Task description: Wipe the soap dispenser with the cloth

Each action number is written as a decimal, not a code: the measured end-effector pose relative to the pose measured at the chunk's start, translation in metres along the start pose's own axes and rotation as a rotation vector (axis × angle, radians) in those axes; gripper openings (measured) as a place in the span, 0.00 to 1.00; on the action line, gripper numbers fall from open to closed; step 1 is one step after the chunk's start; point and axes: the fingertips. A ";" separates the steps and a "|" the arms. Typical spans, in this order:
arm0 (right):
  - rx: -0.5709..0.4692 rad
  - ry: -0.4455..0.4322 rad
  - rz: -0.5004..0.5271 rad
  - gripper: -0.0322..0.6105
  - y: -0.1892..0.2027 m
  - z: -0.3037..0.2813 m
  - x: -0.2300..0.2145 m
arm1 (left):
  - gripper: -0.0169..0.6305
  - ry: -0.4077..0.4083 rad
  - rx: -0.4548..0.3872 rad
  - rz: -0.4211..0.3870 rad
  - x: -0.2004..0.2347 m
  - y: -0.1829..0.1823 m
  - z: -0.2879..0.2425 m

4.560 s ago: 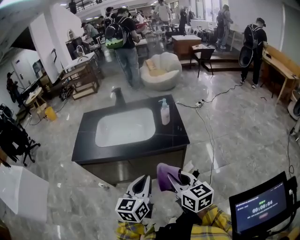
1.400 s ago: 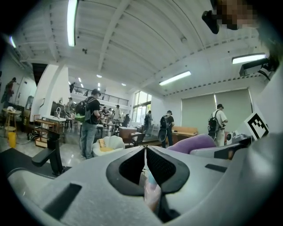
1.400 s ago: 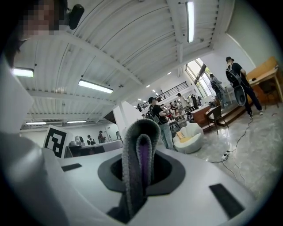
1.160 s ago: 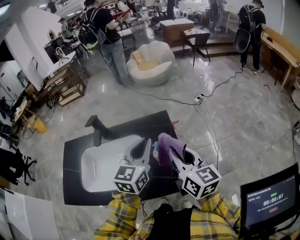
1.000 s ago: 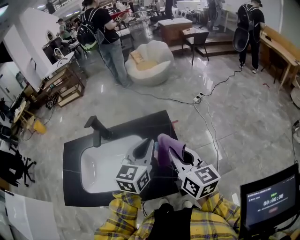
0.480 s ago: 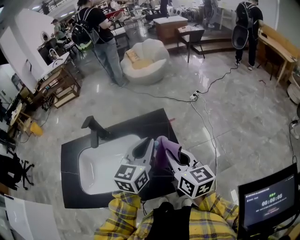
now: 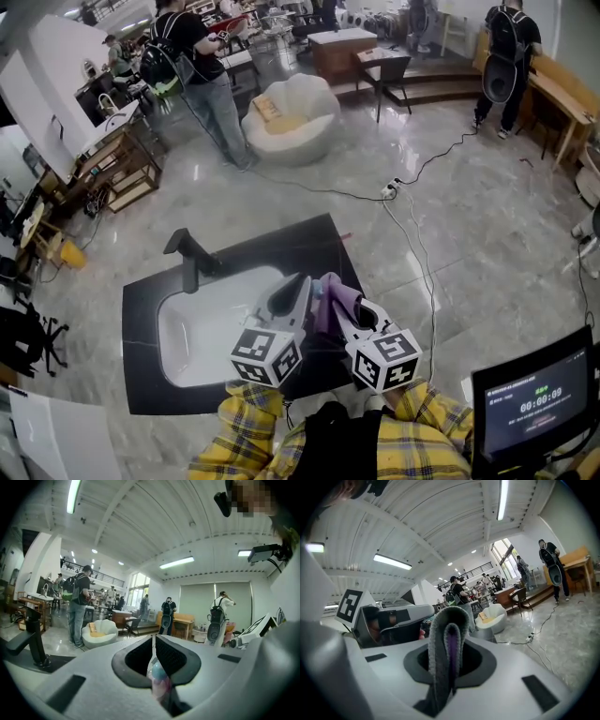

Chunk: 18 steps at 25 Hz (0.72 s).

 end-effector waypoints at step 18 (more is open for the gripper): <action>0.062 0.063 0.002 0.12 0.026 -0.019 -0.017 | 0.04 -0.014 0.000 0.000 0.006 0.006 0.003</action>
Point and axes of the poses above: the fingertips, and each gripper's own axes: z backward along the fingers, x to its left, y out of its underside, and after that the axes turned 11 degrees about x, right-handed
